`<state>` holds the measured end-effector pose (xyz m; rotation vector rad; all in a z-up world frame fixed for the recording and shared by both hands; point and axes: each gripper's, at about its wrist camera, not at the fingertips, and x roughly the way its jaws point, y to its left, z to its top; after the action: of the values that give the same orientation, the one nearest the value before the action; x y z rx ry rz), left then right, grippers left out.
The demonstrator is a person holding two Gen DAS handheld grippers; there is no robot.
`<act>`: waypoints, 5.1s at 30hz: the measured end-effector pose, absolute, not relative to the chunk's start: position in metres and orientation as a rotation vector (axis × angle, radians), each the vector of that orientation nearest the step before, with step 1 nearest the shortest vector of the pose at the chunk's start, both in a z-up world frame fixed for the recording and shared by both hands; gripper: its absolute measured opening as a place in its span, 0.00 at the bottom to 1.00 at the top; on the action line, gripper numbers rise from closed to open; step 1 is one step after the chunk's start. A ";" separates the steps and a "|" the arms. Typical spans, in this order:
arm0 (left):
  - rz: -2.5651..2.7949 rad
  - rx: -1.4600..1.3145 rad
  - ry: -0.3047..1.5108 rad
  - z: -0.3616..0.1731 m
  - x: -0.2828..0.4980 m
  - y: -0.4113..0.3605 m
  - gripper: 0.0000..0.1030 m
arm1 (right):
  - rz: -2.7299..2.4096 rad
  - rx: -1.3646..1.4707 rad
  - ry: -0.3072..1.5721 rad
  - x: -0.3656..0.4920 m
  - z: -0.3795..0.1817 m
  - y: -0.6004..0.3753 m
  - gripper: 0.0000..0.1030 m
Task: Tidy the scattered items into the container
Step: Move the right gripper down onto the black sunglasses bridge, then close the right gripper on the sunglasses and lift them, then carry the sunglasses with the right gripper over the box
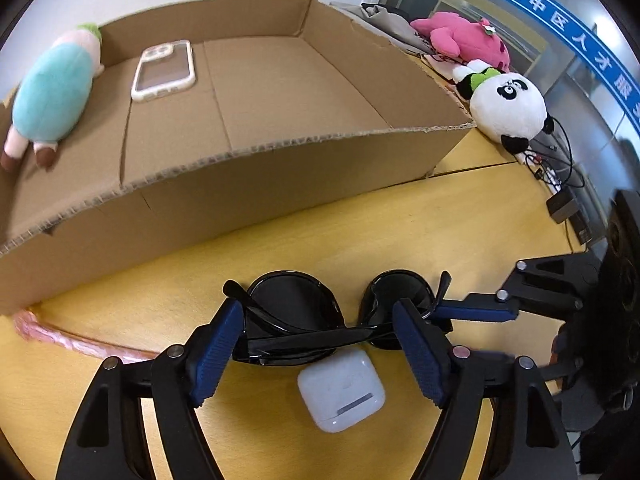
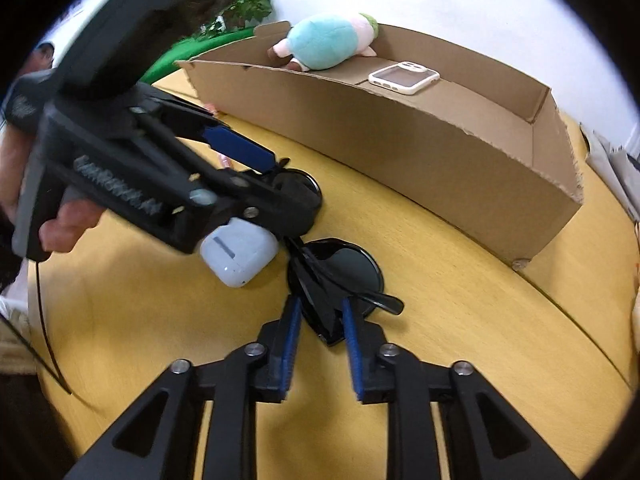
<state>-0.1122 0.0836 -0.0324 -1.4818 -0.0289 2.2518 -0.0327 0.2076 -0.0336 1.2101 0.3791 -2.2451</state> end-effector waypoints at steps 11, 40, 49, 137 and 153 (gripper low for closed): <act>2.155 -1.485 -0.221 -0.034 -0.111 0.078 0.77 | -2.147 1.049 0.665 -0.033 0.001 0.192 0.57; 2.125 -1.406 -0.640 -0.027 -0.105 0.014 0.77 | -2.080 1.173 0.106 -0.085 -0.006 0.194 0.07; 2.120 -1.475 -0.673 -0.036 -0.103 0.013 0.77 | -2.169 1.318 0.184 -0.082 -0.020 0.194 0.07; 2.207 -1.336 -0.298 0.135 -0.392 0.043 0.03 | -2.356 1.178 0.095 -0.365 0.152 0.196 0.06; 2.061 -1.550 -0.349 0.025 -0.457 0.059 0.03 | -2.286 1.432 -0.054 -0.425 0.055 0.207 0.06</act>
<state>-0.4566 0.0592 0.0247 -1.5501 -0.3491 2.0606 -0.4253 0.2066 0.0549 1.4322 -0.0538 -2.2861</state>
